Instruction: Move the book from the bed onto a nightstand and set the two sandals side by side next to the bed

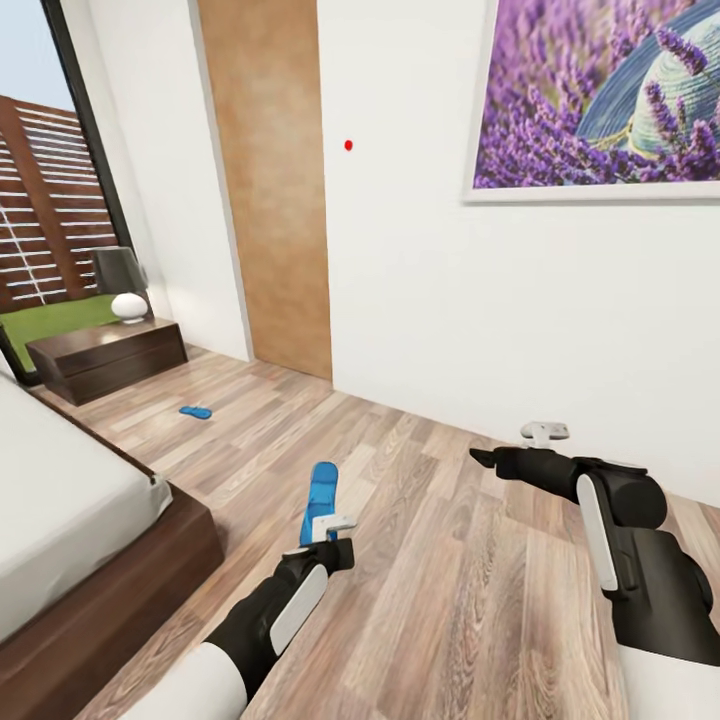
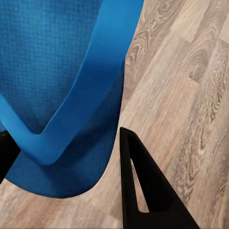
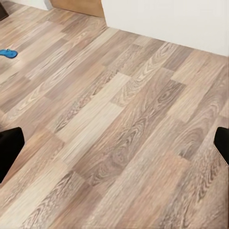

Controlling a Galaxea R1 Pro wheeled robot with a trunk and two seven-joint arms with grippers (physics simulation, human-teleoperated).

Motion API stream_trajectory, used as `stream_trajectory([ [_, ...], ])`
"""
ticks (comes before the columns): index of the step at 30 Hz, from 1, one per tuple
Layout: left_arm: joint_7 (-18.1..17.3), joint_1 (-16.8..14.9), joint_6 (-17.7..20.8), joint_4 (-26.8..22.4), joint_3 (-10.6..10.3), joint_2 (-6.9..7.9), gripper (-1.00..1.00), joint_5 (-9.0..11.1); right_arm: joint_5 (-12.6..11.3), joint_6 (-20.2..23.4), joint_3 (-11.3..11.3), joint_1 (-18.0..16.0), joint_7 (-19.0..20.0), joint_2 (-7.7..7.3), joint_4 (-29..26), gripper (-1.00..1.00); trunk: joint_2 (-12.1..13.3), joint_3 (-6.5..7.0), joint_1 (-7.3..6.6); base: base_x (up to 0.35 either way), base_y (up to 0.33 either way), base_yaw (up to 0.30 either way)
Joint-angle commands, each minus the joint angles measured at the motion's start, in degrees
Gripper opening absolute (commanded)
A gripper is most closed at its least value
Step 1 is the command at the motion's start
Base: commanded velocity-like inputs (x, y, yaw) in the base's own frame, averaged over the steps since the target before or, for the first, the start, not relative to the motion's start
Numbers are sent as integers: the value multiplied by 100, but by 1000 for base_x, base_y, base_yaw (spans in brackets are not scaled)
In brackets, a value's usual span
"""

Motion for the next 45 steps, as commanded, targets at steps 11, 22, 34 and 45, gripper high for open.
stream_trajectory([
  [11,48,71,1,22,-13,9,-100,49,-3,26,0,8,6,10,-3,100,-3,-6,2,302,-176,0],
  [22,67,346,-263,28,29,65,-100,50,0,26,76,11,5,24,-3,100,-3,-6,2,312,-139,0],
  [34,75,726,-457,-60,206,104,-100,46,34,26,432,193,-18,30,128,100,-3,3,2,319,-99,140],
  [45,-310,782,-393,-77,636,214,-100,56,37,26,874,367,-30,34,151,100,-3,4,2,320,-100,271],
])
